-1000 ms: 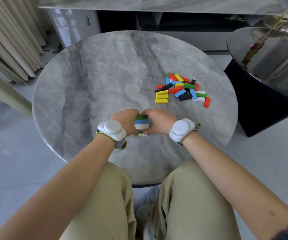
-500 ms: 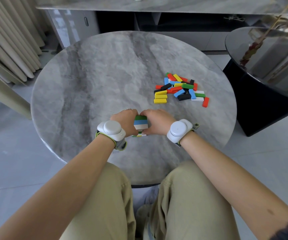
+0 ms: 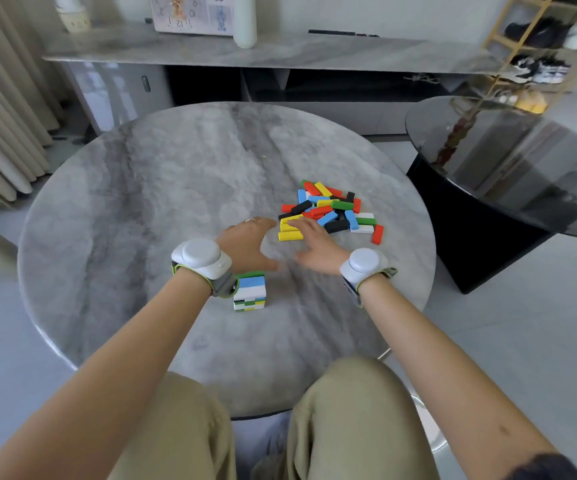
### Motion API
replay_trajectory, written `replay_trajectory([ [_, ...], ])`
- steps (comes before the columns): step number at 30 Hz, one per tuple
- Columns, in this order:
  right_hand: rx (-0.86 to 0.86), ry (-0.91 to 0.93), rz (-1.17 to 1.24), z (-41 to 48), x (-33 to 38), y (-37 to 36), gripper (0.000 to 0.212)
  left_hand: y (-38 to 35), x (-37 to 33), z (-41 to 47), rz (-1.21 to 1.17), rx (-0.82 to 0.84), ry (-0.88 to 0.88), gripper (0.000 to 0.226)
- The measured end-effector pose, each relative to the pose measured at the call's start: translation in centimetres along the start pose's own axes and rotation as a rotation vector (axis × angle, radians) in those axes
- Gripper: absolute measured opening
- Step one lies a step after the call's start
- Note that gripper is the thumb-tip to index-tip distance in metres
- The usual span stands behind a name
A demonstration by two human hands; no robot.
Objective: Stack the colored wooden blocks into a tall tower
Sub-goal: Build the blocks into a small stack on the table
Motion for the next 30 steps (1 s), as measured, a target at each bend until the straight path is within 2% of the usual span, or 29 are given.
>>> replay_trajectory([
  [3,-0.016,-0.059,-0.106,2.3,-3.0,0.2,0.068,-0.8,-0.3,3.6,0.001,0.022,-0.002,0.053],
  [8,-0.081,-0.005,-0.235,5.0,-4.8,0.3,0.067,-3.0,-0.1,7.9,0.181,0.165,-0.053,0.030],
  [12,-0.096,-0.020,-0.287,6.3,-6.8,-0.5,0.061,-4.2,-0.1,10.0,0.257,0.203,-0.084,0.052],
  [19,-0.296,0.089,-0.285,5.0,-7.9,-0.3,0.041,-5.1,-0.3,10.5,0.334,0.163,-0.057,0.039],
  [24,-0.225,0.096,-0.341,4.6,-8.0,0.2,0.035,-5.6,-0.7,10.5,0.320,0.157,-0.057,0.031],
  [26,-0.179,0.075,-0.370,4.5,-8.1,0.4,0.036,-5.8,-1.0,10.6,0.297,0.169,-0.050,0.035],
  [28,-0.127,0.041,-0.318,4.3,-7.9,0.5,0.037,-6.2,-1.3,10.7,0.262,0.201,-0.038,0.045],
  [30,-0.091,0.015,-0.241,4.0,-7.5,0.5,0.037,-6.5,-1.7,10.7,0.238,0.231,-0.044,0.043],
])
Point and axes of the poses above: each hand's wrist, its own z-axis towards the middle knuckle, its own y-axis out of the back of the hand, x = y × z, the point moved 4 cm from there along z, towards the middle knuckle, and after that the axes turned 9 degrees about -x, right-handed, at the moved point
